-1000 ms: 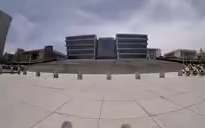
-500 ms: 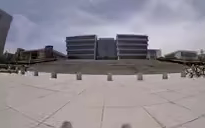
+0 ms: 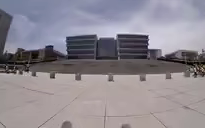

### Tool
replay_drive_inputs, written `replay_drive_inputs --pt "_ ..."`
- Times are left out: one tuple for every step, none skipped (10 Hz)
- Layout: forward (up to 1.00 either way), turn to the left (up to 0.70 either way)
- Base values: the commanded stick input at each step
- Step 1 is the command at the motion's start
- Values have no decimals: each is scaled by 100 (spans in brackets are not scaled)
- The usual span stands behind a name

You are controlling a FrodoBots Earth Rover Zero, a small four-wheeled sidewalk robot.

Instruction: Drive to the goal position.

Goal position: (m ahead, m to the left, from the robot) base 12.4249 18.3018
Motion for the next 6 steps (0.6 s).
replay_drive_inputs --pt "70 0" --pt "70 0" --pt "70 0" --pt "70 0" --pt "70 0" --pt "70 0"
